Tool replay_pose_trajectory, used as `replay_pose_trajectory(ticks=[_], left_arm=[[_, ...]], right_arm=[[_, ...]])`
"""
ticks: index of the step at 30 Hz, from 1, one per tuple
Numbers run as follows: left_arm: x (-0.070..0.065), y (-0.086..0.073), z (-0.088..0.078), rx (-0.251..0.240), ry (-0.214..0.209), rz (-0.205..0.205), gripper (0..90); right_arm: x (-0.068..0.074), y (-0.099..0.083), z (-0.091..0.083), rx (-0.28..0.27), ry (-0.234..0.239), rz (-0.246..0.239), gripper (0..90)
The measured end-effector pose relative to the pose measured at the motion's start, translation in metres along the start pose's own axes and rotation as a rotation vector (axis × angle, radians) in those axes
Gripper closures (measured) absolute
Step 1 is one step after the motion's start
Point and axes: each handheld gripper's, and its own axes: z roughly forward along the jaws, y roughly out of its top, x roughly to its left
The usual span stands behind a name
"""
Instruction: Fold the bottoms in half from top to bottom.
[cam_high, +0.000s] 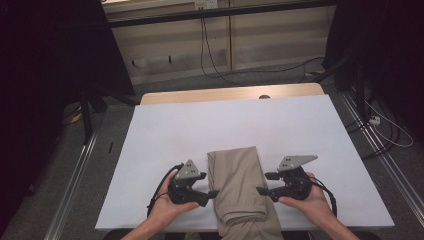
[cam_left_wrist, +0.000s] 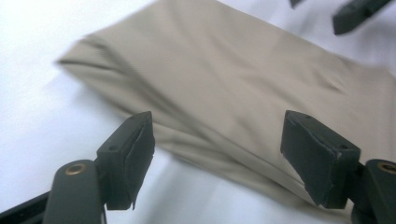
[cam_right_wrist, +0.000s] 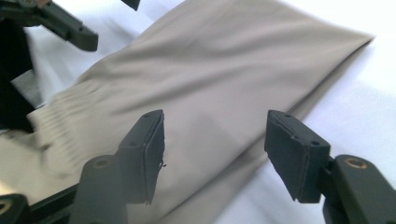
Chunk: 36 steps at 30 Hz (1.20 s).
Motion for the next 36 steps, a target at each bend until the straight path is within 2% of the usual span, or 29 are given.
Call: replay_pose_trajectory(ticks=[1,2,3,5,6,8,10,12,14,15,16,18,19,20,22,25,27,30,32,33,36], left_arm=[[0.006,0.003,0.002,0.004,0.022,-0.026,19.4],[0.011,0.006,0.003,-0.003,0.041,-0.033,18.1],[0.017,0.010,0.003,-0.014,0.070,-0.028,19.0],[0.027,0.018,0.005,-0.055,0.100,-0.041,19.1],[0.032,0.023,0.006,-0.062,0.115,-0.039,19.1],[0.041,0.034,0.010,-0.071,0.154,-0.002,19.0],[0.051,0.046,0.018,-0.071,0.176,0.000,17.6],[0.060,0.055,0.027,-0.052,0.164,-0.019,18.4],[0.067,0.063,0.037,-0.015,0.176,-0.026,20.0],[0.070,0.065,0.042,-0.022,0.170,-0.041,19.3],[0.072,0.065,0.045,-0.016,0.172,-0.039,20.5],[0.075,0.062,0.051,-0.010,0.157,-0.100,24.1],[0.076,0.060,0.053,0.012,0.137,-0.125,23.7],[0.077,0.059,0.055,0.032,0.132,-0.125,23.7],[0.077,0.057,0.054,0.045,0.111,-0.076,25.3],[0.075,0.054,0.053,0.046,0.105,-0.070,28.9],[0.073,0.051,0.053,0.047,0.092,-0.070,29.4],[0.071,0.044,0.057,0.072,0.114,-0.055,29.3],[0.072,0.041,0.060,0.086,0.106,-0.054,30.0],[0.072,0.040,0.061,0.085,0.106,-0.056,30.7],[0.072,0.038,0.065,0.084,0.089,-0.050,31.3]], right_arm=[[-0.004,0.004,0.001,-0.003,-0.006,-0.003,39.2],[-0.009,0.009,0.002,-0.009,-0.011,-0.003,39.6],[-0.015,0.014,0.004,-0.015,-0.010,0.005,40.6],[-0.025,0.024,0.006,-0.024,-0.014,0.009,41.8],[-0.031,0.029,0.008,-0.023,-0.026,0.008,41.5],[-0.041,0.039,0.012,-0.016,-0.064,0.003,41.1],[-0.052,0.048,0.017,-0.025,-0.085,0.016,41.1],[-0.063,0.055,0.022,-0.019,-0.103,0.024,40.6],[-0.071,0.061,0.028,-0.010,-0.124,0.023,42.8],[-0.076,0.062,0.032,-0.010,-0.120,0.039,43.6],[-0.079,0.063,0.037,-0.014,-0.113,0.052,45.0],[-0.084,0.065,0.047,-0.011,-0.112,0.056,46.5],[-0.088,0.064,0.052,-0.015,-0.108,0.066,47.1],[-0.091,0.063,0.057,-0.017,-0.106,0.080,47.1],[-0.094,0.060,0.065,0.001,-0.109,0.075,47.2],[-0.096,0.056,0.073,0.037,-0.130,0.063,47.1],[-0.098,0.053,0.078,0.048,-0.120,0.066,46.8],[-0.095,0.052,0.081,0.055,-0.126,0.043,44.5],[-0.090,0.051,0.083,0.061,-0.149,0.003,44.5],[-0.088,0.051,0.084,0.066,-0.157,-0.008,46.8],[-0.085,0.051,0.084,0.064,-0.120,-0.036,55.8]])
